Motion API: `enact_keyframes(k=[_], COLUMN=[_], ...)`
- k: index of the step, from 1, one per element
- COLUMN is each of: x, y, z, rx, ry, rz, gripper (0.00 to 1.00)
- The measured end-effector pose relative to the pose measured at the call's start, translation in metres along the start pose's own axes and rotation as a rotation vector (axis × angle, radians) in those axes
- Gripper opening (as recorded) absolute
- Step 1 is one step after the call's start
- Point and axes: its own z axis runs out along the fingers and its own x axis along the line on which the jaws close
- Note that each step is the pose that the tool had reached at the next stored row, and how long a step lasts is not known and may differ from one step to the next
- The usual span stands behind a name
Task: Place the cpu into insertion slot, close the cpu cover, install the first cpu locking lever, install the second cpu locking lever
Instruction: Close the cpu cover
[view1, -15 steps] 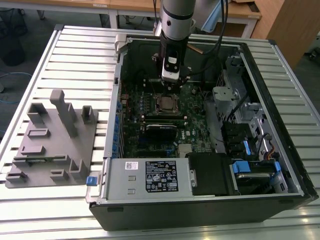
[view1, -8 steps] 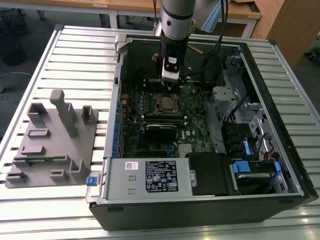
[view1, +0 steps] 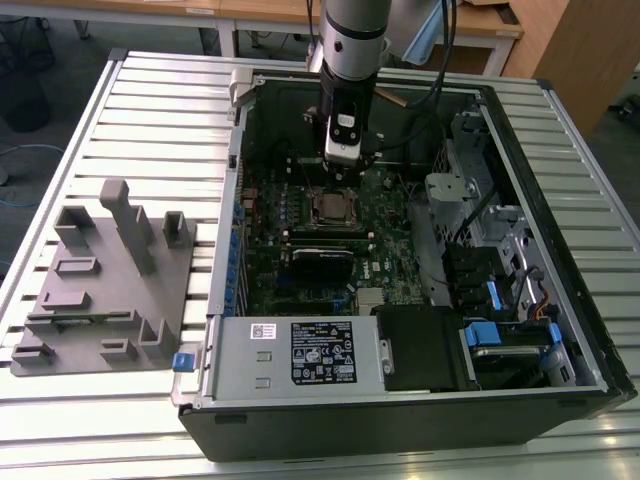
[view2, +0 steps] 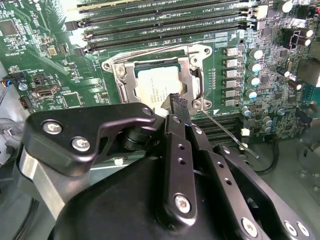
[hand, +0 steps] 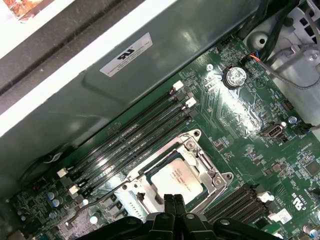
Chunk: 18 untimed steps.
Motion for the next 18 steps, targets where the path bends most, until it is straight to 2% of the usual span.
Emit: enact_keyframes(k=[6, 15, 18], x=[0.0, 0.0, 0.0], y=[0.0, 0.0, -0.0001], z=[0.0001, 0.0017, 0.0019], rx=[0.0004, 0.0039, 0.0045], ry=[-0.0001, 0.003, 0.0035], rz=[-0.008, -0.166, -0.205], gripper=[0.1, 0.1, 0.1])
